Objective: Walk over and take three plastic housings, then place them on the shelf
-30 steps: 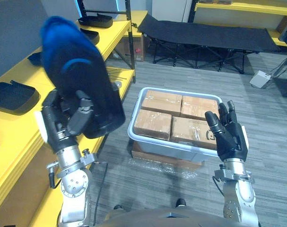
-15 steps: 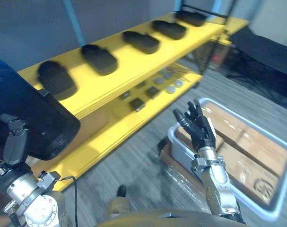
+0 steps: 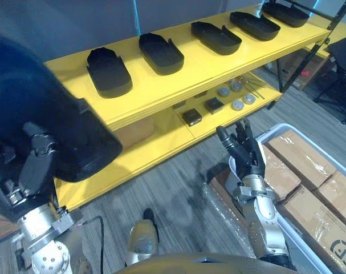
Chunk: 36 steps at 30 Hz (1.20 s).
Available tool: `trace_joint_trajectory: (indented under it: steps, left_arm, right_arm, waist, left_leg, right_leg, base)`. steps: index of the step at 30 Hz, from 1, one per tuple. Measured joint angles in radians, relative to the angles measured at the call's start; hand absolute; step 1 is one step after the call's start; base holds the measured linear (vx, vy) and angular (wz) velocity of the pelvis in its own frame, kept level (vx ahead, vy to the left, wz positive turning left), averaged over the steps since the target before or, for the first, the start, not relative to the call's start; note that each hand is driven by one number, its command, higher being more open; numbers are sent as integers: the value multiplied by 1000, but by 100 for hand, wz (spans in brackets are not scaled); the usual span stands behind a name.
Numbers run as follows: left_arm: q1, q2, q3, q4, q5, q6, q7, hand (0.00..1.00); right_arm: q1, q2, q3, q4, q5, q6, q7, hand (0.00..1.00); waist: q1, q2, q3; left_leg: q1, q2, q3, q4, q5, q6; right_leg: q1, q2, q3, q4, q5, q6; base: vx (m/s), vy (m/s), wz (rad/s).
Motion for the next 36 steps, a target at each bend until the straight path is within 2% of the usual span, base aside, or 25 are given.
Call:
trace_joint_trajectory:
  steps: [1,2,3,4,5,6,7,8,10,11,13,14,15,17,20,22,25,27,29,30,31,32,33,36]
  left_arm:
    - [-13,4,-4,3,30,-2,-1,0]
    - [-13,5,-8,4,46,-2,-2,0]
    - [-23,22,-15,3,71,-4,2,0]
    - [-47,49,-23,5,71,-6,15,0]
    - [-59,61,-27,8,71,-6,25,0]
    - [-79,69,-32,26,71,-6,40,0]
    - [-88,62,-41,47,69,-6,52,0]
    - [-91,61,-48,54,69,-6,58,0]
    - [-116,63,-79,68,66,-7,70,0]
    - [-115,64,-86,68,65,-8,70,0]
    - [-112,66,-118,72,65,-8,81,0]
    - [-110,66,-135,71,65,-8,92,0]
    - [-109,62,-147,72,65,-8,103,0]
    - [-98,48,-174,72,67,-8,121,0]
    - [-85,46,-179,71,64,-21,112,0]
    - [-70,43,-182,71,60,-48,103,0]
    - [-72,44,-192,71,64,-80,102,0]
    - [-73,45,-193,71,65,-82,105,0]
    - [-77,45,-201,71,58,-81,81,0]
    - [-77,49,-215,71,25,-81,46,0]
    - [-78,47,-235,71,11,-81,24,0]
    - [-77,44,-239,71,5,-81,14,0]
    - [-70,46,-240,74,-5,-79,-4,0]
    - [-69,57,-219,77,-11,-78,-11,0]
  right_arm:
    - [1,-8,-9,0,-1,-9,-10,100]
    - [8,-10,-12,0,0,-11,-13,100]
    - [12,-7,-27,0,0,-11,-16,100]
    - [11,6,-36,-6,3,-13,-9,100]
    - [11,6,-36,-7,3,-13,0,100]
    - [12,5,-45,-11,3,-13,21,100]
    - [17,5,-62,-21,3,-14,39,100]
    - [22,5,-71,-33,3,-15,44,100]
    - [43,2,-105,-94,3,-38,39,100]
    - [41,2,-108,-100,2,-43,35,100]
    - [34,2,-102,-107,1,-51,9,100]
    - [18,2,-85,-108,-1,-53,-11,100]
    - [3,1,-74,-108,-4,-56,-28,100]
    - [-25,-5,-60,-130,-50,-72,-64,100]
    - [-27,-9,-64,-174,-118,-135,-101,100]
    - [-28,-22,-94,-217,-146,-236,-123,100]
    - [-28,-45,-154,-255,-157,-334,-142,100]
    - [-21,-43,-183,-269,-152,-365,-144,100]
    - [10,-38,-218,-291,-152,-367,-145,100]
    - [42,-32,-243,-303,-155,-368,-159,100]
    - [63,-38,-259,-305,-157,-367,-168,100]
    - [67,-45,-271,-302,-157,-367,-172,100]
    - [68,-45,-282,-279,-155,-363,-173,100]
    - [62,-45,-279,-240,-149,-362,-135,100]
  waist:
    - [-13,13,3]
    - [-24,13,2]
    - [-42,32,-7]
    - [-63,33,-3]
    - [-71,26,-4]
    - [-85,19,-3]
    - [-86,21,-3]
    - [-87,24,-5]
    - [-101,32,-9]
    - [-106,33,-9]
    - [-106,22,-16]
    - [-104,7,-25]
    - [-104,6,-31]
    - [-76,38,-48]
    - [-78,53,-60]
    - [-82,58,-63]
    - [-87,59,-64]
    - [-100,64,-66]
    - [-135,68,-69]
    - [-140,67,-79]
    - [-153,78,-83]
    - [-160,94,-83]
    - [-160,110,-89]
    - [-156,117,-92]
  left_leg:
    - [0,-13,-13,31,-29,16]
    - [3,-26,-32,31,-39,24]
    - [19,-46,-66,-8,-44,27]
    - [27,-61,-125,-60,-28,43]
    - [42,-73,-148,-93,-14,53]
    - [88,-100,-185,-155,11,69]
    - [135,-127,-215,-197,20,64]
    - [149,-136,-232,-208,20,66]
    - [157,-160,-312,-215,20,68]
    - [160,-166,-330,-214,20,68]
    - [176,-185,-339,-214,11,55]
    - [189,-196,-326,-212,-5,43]
    - [194,-196,-325,-198,-28,38]
    - [188,-154,-313,-151,-79,19]
    - [189,-132,-304,-145,-98,9]
    - [185,-124,-297,-146,-100,5]
    - [185,-121,-302,-145,-102,2]
    - [183,-123,-298,-148,-100,-1]
    - [175,-111,-209,-173,-95,-11]
    - [174,-73,-85,-194,-118,-4]
    - [169,-44,10,-202,-101,-3]
    - [170,-40,21,-216,-51,-3]
    - [175,-59,11,-238,-11,8]
    - [164,-97,-11,-243,23,10]
  right_leg:
    - [-25,-32,70,132,36,-152]
    - [-71,-46,157,204,89,-210]
    - [-166,-37,344,334,193,-210]
    - [-252,32,448,436,100,-130]
    - [-280,73,472,455,35,-128]
    - [-302,142,487,433,-46,-138]
    - [-306,205,495,346,-92,-147]
    - [-312,235,510,295,-104,-153]
    - [-371,329,609,146,-102,-142]
    - [-383,336,620,122,-95,-140]
    - [-384,325,631,32,-16,-142]
    - [-373,314,630,-20,97,-156]
    - [-354,314,626,-37,99,-141]
    - [-300,362,622,-129,120,-143]
    - [-278,386,622,-170,127,-153]
    - [-274,397,625,-189,130,-157]
    - [-264,401,619,-198,129,-158]
    - [-244,398,595,-205,128,-159]
    - [-221,378,522,-209,124,-163]
    - [-223,357,478,-209,124,-164]
    - [-224,336,442,-203,118,-157]
    - [-223,333,427,-193,110,-147]
    - [-232,314,418,-168,98,-145]
    - [-252,271,414,-127,70,-132]
  base:
    - [112,244,50]
    - [139,321,83]
    - [133,304,105]
    - [151,171,109]
    - [216,106,118]
    - [279,114,107]
    - [293,132,101]
    - [285,111,98]
    - [295,58,120]
    - [332,12,113]
    - [223,-19,69]
    - [205,-87,43]
    - [292,-140,25]
    - [222,-137,-13]
    - [111,-83,-9]
    - [75,-51,-7]
    - [32,-10,4]
    - [-5,11,44]
    - [-48,28,98]
    - [-63,49,121]
    - [-57,62,116]
    - [-36,100,95]
    - [-36,140,53]
    - [-59,131,36]
